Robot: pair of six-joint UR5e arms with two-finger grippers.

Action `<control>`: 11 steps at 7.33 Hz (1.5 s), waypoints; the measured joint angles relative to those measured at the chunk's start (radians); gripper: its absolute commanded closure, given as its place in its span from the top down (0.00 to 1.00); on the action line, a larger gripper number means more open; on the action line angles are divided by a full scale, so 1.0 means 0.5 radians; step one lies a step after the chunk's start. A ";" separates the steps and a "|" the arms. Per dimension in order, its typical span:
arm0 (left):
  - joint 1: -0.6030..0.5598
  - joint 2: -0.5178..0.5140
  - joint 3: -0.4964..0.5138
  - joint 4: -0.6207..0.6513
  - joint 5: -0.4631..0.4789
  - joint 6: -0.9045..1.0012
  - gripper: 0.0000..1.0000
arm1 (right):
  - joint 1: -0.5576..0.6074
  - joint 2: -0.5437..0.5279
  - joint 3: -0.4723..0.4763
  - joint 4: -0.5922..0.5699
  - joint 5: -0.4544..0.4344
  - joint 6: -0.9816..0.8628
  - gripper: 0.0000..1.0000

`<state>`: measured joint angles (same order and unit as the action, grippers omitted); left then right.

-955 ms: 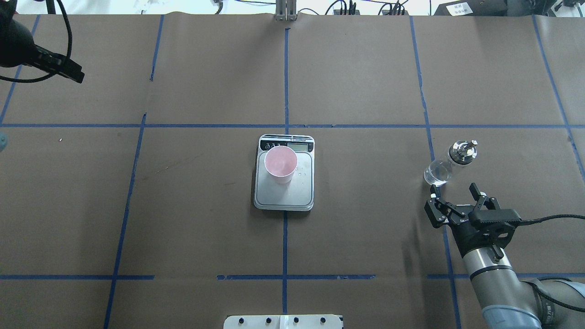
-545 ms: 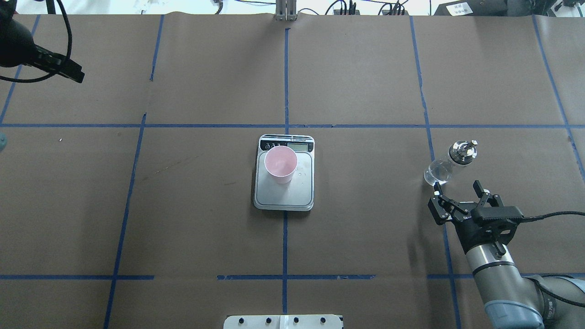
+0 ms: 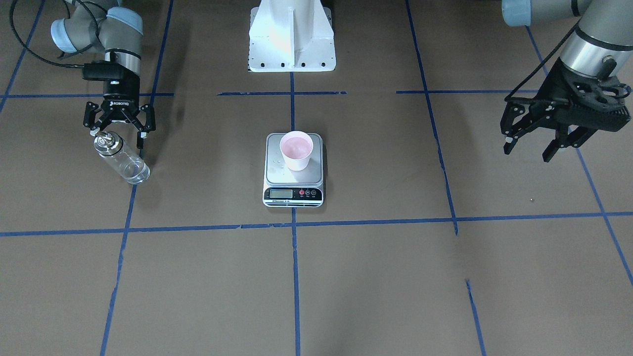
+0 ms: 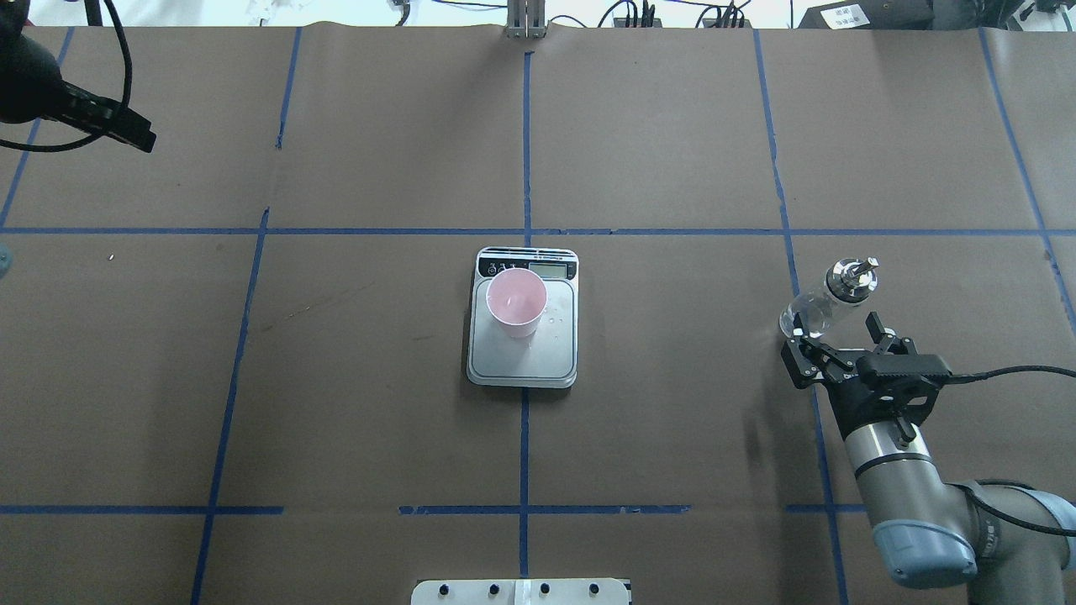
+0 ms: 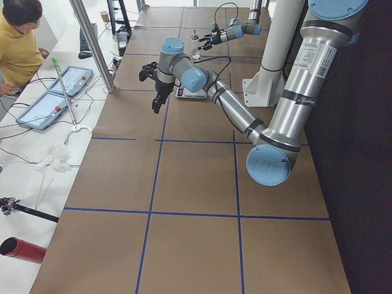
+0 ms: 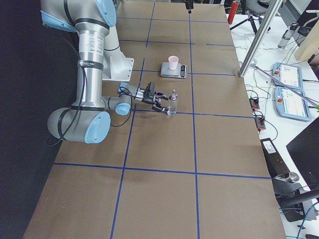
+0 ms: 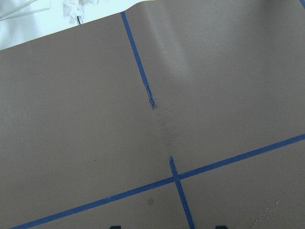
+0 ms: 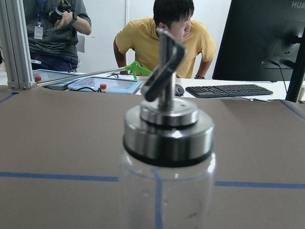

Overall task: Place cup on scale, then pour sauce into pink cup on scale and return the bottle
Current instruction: 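Lower the right gripper around the glass sauce bottle and grasp it, then lift the bottle with the right gripper and carry it toward the pink cup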

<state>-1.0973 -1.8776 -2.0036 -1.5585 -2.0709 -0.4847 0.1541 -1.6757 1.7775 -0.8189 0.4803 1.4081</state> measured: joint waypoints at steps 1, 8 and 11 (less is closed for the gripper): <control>-0.001 0.001 -0.004 0.001 0.000 0.000 0.73 | 0.028 0.083 -0.088 0.091 0.021 -0.071 0.98; -0.002 0.000 -0.032 0.017 0.003 -0.003 0.74 | 0.084 0.148 -0.355 0.579 0.036 -0.398 0.56; -0.002 0.003 -0.039 0.020 0.024 -0.003 0.74 | 0.153 0.166 -0.353 0.579 0.038 -0.435 0.00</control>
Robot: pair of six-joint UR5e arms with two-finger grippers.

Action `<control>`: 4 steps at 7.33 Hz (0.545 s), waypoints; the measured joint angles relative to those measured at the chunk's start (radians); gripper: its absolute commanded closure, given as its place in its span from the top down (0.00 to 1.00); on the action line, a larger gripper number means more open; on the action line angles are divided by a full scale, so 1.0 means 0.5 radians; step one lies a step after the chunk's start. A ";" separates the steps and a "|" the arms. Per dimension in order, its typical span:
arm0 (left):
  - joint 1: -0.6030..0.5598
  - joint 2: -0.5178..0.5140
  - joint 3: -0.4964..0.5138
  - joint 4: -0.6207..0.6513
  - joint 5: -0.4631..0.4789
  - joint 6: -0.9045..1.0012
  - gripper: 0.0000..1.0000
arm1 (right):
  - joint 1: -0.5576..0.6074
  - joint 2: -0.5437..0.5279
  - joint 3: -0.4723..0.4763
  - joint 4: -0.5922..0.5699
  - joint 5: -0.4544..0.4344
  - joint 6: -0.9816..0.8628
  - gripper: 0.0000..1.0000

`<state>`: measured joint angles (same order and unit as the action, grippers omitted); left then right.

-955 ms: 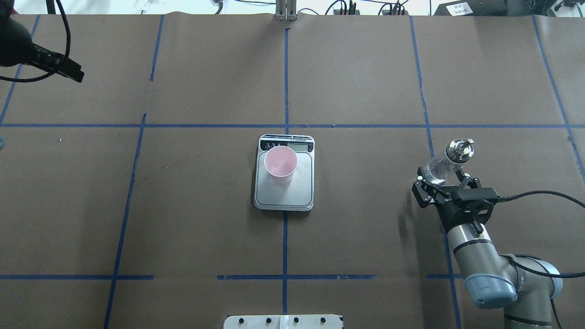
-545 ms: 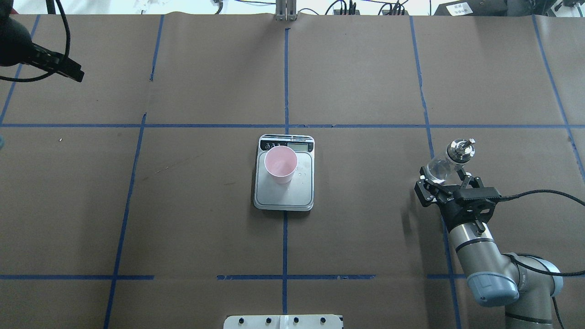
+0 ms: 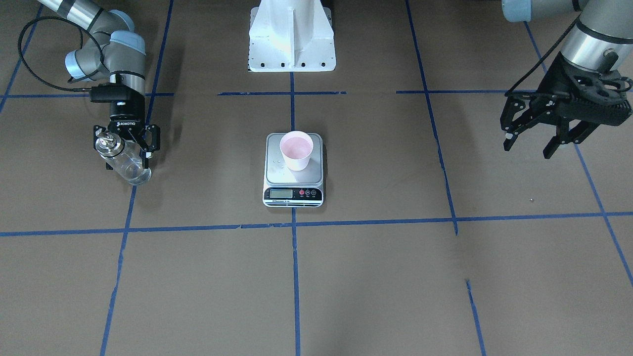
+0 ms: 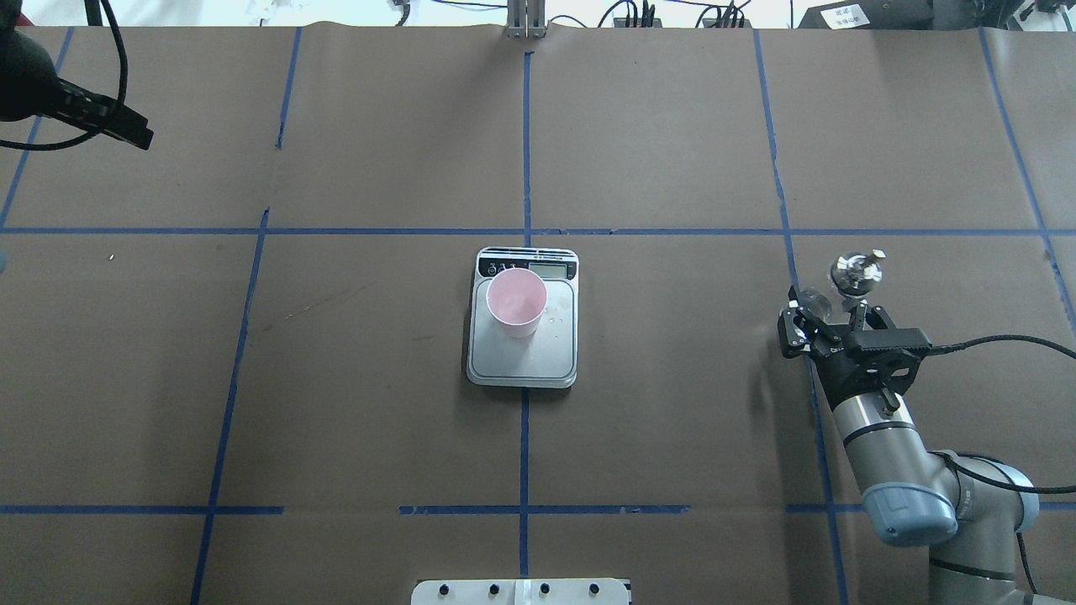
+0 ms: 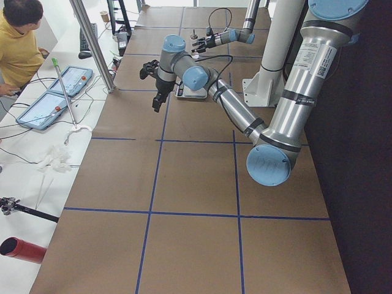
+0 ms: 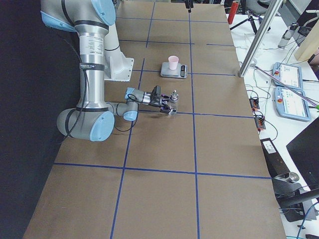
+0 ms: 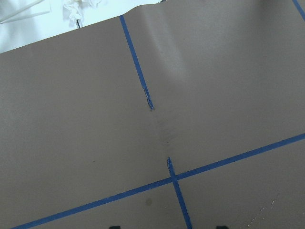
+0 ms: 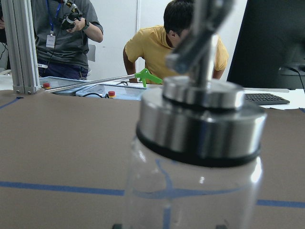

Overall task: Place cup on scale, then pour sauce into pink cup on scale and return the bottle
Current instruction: 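Lift the bottle with the right gripper and carry it toward the pink cup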

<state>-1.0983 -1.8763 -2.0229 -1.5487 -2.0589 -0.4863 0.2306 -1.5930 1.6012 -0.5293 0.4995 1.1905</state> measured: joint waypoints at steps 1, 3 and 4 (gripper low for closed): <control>0.000 0.001 -0.001 0.000 0.006 0.000 0.74 | 0.027 0.049 0.006 0.000 -0.002 -0.070 0.00; 0.002 0.003 0.000 0.000 0.009 0.000 0.75 | 0.052 0.190 0.020 -0.018 -0.008 -0.284 0.00; 0.002 0.008 -0.001 -0.001 0.010 0.000 0.75 | 0.058 0.273 0.029 -0.083 -0.011 -0.408 0.00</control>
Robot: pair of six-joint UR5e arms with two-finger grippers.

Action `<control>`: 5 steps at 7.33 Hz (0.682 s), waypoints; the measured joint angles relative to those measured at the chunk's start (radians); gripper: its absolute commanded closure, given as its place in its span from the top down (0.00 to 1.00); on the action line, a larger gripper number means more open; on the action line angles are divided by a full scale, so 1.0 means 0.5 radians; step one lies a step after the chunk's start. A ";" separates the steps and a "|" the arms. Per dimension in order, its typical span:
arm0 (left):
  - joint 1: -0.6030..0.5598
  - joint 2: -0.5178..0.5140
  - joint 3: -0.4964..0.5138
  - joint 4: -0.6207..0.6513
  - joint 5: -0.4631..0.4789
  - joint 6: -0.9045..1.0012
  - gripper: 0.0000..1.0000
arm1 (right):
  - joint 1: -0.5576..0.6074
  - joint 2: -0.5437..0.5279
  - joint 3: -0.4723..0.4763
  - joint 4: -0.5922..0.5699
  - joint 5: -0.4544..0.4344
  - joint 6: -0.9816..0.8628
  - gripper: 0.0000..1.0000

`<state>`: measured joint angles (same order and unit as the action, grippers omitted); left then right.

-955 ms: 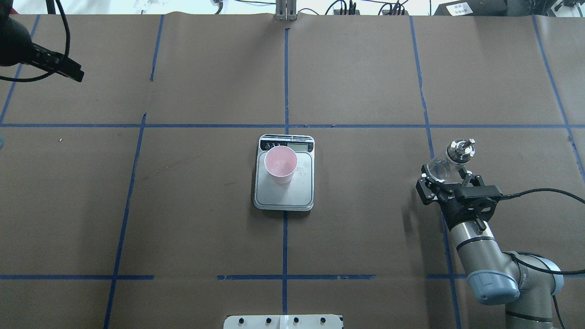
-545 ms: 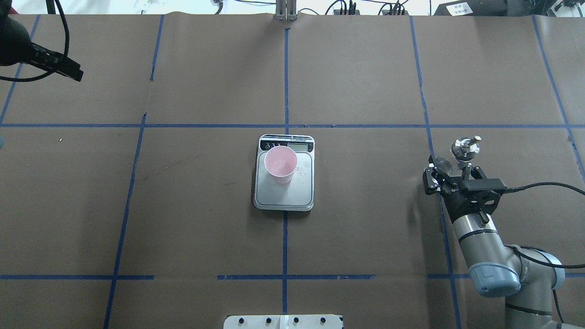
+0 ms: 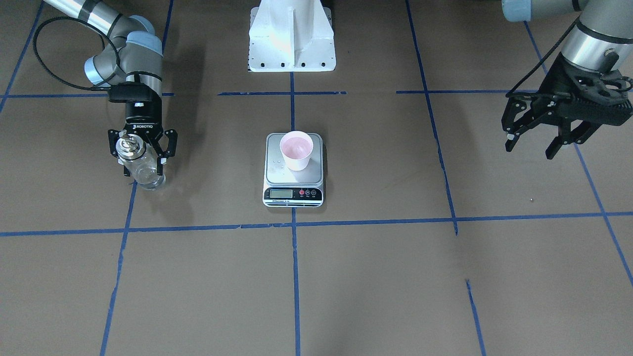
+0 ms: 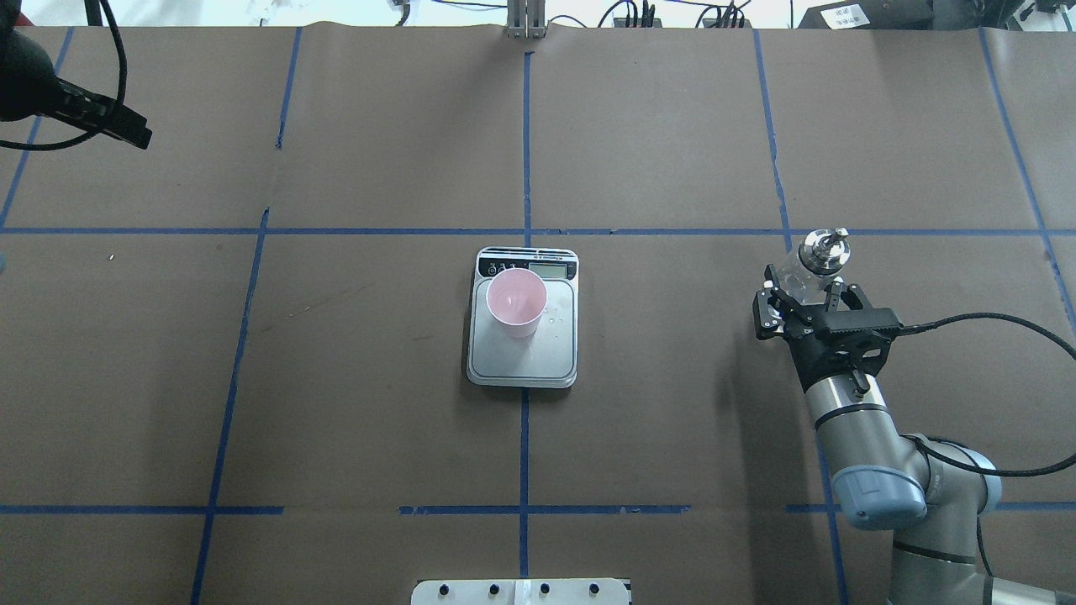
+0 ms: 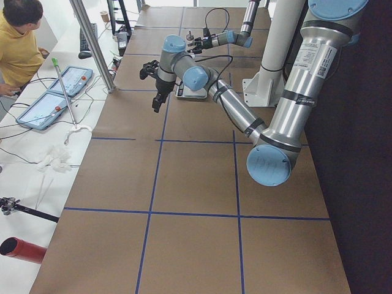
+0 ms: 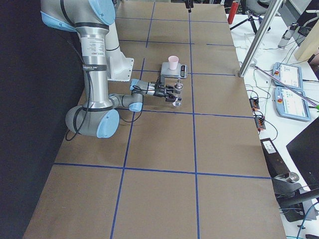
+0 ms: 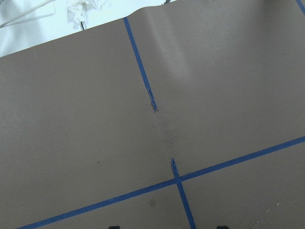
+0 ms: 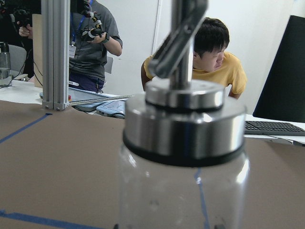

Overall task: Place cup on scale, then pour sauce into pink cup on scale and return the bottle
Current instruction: 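Lift the bottle with the right gripper and carry it toward the pink cup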

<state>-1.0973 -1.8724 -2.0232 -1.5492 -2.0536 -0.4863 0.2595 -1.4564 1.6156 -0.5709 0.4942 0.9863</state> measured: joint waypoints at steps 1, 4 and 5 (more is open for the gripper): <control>-0.001 0.009 -0.003 -0.001 0.001 0.000 0.75 | 0.003 0.091 0.014 -0.152 -0.005 -0.064 0.00; -0.002 0.056 -0.004 -0.013 0.000 0.042 0.75 | -0.002 0.278 0.150 -0.649 0.063 -0.116 0.00; -0.011 0.077 -0.003 -0.017 -0.002 0.111 0.75 | -0.004 0.332 0.176 -0.788 0.112 -0.154 0.00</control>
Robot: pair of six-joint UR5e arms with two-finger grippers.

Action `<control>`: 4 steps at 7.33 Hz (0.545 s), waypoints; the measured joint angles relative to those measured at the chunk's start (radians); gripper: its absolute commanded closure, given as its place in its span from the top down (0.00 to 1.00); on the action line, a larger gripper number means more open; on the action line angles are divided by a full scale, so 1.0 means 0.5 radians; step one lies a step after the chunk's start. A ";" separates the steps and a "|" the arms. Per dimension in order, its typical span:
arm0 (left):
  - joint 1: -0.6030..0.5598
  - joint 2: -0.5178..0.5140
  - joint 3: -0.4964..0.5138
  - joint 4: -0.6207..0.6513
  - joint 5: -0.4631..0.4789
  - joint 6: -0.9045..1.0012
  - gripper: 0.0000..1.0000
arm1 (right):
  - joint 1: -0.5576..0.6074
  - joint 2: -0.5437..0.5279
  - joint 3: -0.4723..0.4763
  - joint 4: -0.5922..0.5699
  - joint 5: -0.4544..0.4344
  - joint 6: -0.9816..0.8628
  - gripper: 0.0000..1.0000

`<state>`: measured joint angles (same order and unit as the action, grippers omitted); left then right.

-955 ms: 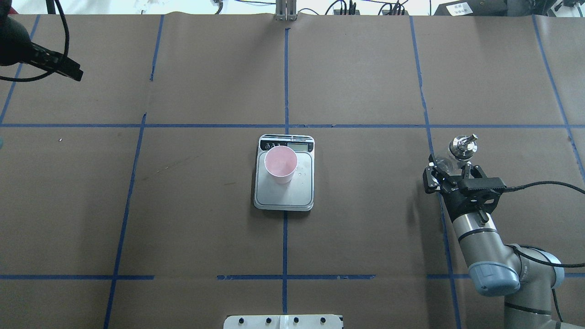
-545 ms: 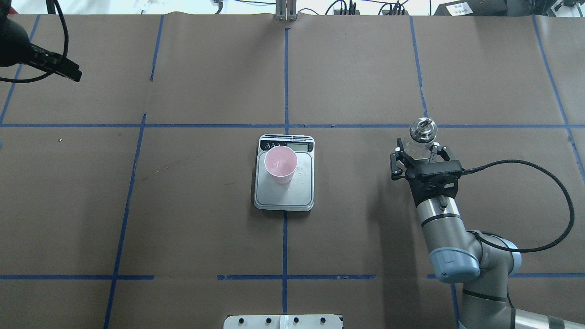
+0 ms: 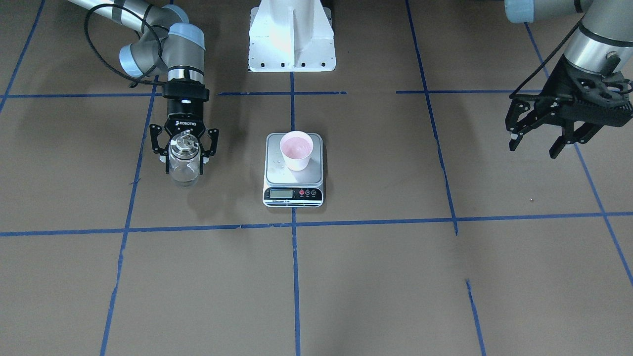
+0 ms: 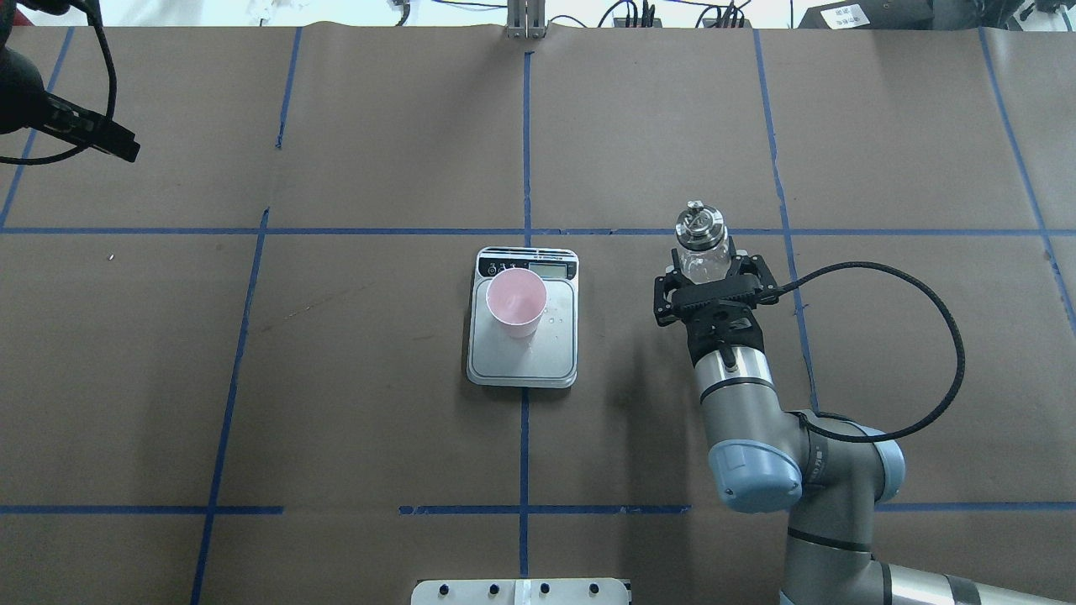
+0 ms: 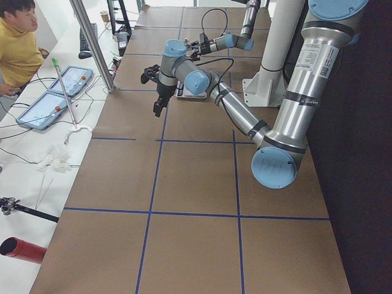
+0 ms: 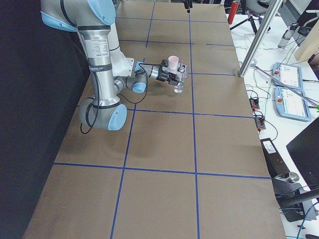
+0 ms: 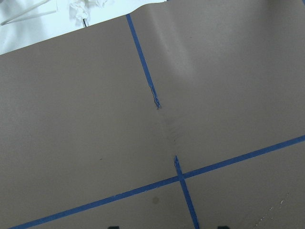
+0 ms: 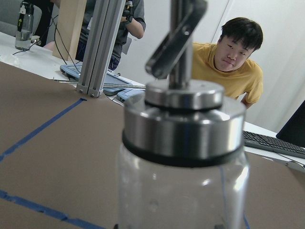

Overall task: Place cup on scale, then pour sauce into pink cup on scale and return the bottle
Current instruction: 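Lift the bottle with the right gripper and carry it toward the pink cup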

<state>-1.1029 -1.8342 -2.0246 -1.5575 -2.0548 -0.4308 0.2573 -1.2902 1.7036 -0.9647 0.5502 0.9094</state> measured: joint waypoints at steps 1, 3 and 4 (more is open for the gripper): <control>-0.015 0.014 0.003 -0.001 0.000 0.057 0.75 | -0.001 0.061 0.009 -0.113 0.023 -0.051 0.00; -0.028 0.052 0.007 -0.006 -0.003 0.130 0.75 | -0.003 0.177 0.024 -0.416 0.040 -0.091 0.00; -0.029 0.064 0.007 -0.007 -0.006 0.150 0.75 | -0.006 0.244 0.049 -0.689 0.035 -0.096 0.00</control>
<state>-1.1176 -1.8024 -2.0211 -1.5612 -2.0576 -0.3559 0.2545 -1.1682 1.7278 -1.3091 0.5678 0.8616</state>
